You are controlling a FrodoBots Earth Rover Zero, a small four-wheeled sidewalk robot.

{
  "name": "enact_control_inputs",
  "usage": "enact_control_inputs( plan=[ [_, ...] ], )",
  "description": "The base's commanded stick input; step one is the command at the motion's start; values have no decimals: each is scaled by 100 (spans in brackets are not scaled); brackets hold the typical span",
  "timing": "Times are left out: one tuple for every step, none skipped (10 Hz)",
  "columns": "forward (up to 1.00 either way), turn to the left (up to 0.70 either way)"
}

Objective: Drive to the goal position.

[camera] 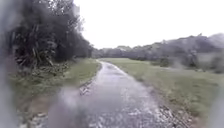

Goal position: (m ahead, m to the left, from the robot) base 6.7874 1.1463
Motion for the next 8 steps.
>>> enact_control_inputs(
  plan=[
    [85,0],
    [85,0],
    [85,0],
    [85,0],
    [85,0],
    [85,0],
    [85,0],
    [85,0]
  ],
)
